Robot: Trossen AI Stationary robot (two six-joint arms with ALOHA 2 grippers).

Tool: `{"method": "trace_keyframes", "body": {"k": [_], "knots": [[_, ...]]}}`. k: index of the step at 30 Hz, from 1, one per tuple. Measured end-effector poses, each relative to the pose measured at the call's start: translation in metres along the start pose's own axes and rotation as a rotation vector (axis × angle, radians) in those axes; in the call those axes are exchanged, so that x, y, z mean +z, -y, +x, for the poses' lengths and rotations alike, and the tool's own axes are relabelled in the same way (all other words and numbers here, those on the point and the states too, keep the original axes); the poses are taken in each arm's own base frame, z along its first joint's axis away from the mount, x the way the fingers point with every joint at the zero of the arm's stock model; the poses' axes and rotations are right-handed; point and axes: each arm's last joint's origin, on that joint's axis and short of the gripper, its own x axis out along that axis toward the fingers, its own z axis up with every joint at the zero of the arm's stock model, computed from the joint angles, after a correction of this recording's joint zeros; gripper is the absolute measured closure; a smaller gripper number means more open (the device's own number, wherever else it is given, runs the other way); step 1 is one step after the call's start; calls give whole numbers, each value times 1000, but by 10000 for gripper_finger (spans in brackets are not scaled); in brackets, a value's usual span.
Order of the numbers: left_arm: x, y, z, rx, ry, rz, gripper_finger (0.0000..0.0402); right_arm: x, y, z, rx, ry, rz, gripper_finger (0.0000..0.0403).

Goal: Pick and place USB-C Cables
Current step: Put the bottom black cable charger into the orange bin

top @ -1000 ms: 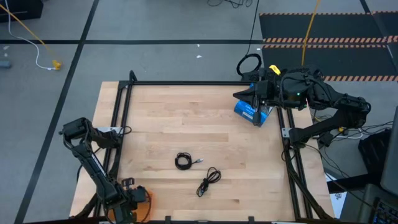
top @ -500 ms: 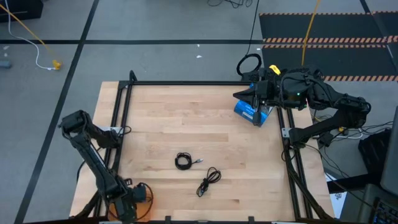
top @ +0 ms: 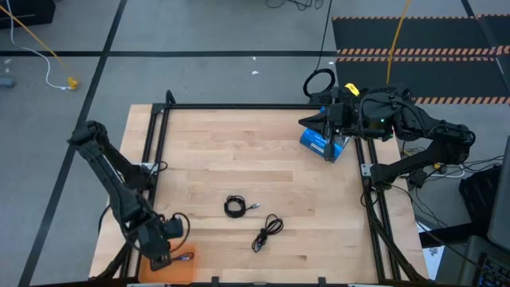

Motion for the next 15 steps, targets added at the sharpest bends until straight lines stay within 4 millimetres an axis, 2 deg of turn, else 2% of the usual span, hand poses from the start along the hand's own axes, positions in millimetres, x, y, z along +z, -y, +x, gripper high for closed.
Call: {"method": "trace_keyframes", "body": {"k": [9, 15], "knots": [[16, -17, -31, -9, 77, 141, 397, 1, 0, 0, -2, 12, 3, 403], [34, -31, -44, 38, 153, 220, 399, 9, 1, 0, -8, 90, 96, 403]]}}
